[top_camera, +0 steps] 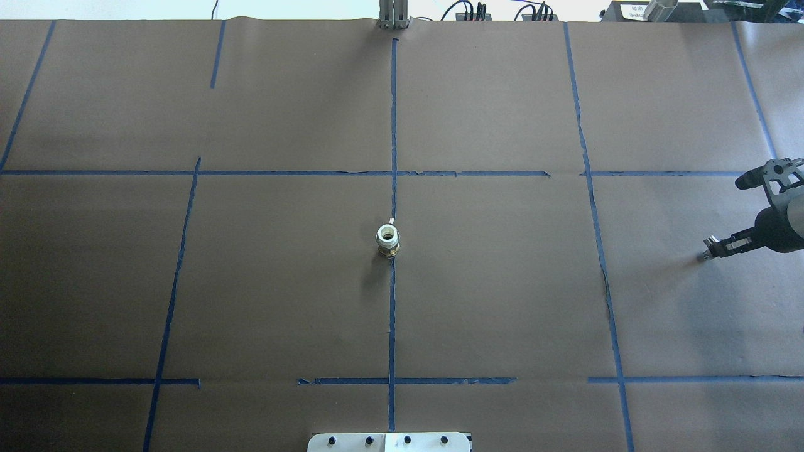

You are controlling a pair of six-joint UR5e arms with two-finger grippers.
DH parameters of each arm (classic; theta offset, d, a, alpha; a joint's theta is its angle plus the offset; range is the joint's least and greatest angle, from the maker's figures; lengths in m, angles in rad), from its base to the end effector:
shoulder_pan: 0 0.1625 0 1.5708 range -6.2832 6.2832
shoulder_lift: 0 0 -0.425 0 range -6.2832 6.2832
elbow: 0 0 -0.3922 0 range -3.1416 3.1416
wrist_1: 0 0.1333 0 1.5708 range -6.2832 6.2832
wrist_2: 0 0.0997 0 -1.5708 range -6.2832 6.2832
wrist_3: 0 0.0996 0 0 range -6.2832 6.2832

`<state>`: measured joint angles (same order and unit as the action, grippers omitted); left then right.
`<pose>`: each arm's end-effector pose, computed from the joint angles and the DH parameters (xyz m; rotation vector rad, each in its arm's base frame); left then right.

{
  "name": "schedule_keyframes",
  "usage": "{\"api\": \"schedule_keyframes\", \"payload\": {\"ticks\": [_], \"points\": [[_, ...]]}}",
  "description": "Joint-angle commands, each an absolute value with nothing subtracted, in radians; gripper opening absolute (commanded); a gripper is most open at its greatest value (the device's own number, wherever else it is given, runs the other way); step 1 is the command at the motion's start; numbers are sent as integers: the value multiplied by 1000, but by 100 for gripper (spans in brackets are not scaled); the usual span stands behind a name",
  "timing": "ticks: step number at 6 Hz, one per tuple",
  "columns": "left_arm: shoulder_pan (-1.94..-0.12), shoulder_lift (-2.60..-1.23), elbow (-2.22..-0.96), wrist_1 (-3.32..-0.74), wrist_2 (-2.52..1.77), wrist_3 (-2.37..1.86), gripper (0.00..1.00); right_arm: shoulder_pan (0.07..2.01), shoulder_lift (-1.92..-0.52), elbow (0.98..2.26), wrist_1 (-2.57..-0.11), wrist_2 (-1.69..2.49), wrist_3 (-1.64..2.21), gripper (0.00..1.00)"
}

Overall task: Assemble PPR valve and pipe with both arms
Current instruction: 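Lower the right gripper and grasp the chrome threaded valve body, then carry the chrome valve body with the right gripper above the pipe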

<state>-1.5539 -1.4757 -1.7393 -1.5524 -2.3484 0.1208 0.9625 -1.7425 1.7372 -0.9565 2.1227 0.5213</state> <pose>-0.0557 -0.4552 0.6222 0.0926 0.7744 0.1520 -0.1906 -0.4155 0.5959 0.2153 -0.7703 -0.2503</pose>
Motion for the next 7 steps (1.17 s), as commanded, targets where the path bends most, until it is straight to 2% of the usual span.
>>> {"api": "schedule_keyframes", "payload": {"ticks": [1,3,5,6,7], "points": [[-1554,-1476,-1741,-1552,-2349,120,100,991,-1720,1791,-971,2138,515,1],[-1554,-1476,-1740,-1552,-2347,114,100,977,-1512,1831,-1166,2126,534,0],[-1554,-1467,-1726,-1551,-2345,83,100,904,-1247,1890,-1524,2115,574,0],[-1554,-1463,-1726,-1552,-2345,-23,100,885,-1141,1891,-1627,2114,578,0],[-1552,-1463,-1726,-1552,-2345,-31,100,843,-1106,1907,-1632,2114,627,0]]}}
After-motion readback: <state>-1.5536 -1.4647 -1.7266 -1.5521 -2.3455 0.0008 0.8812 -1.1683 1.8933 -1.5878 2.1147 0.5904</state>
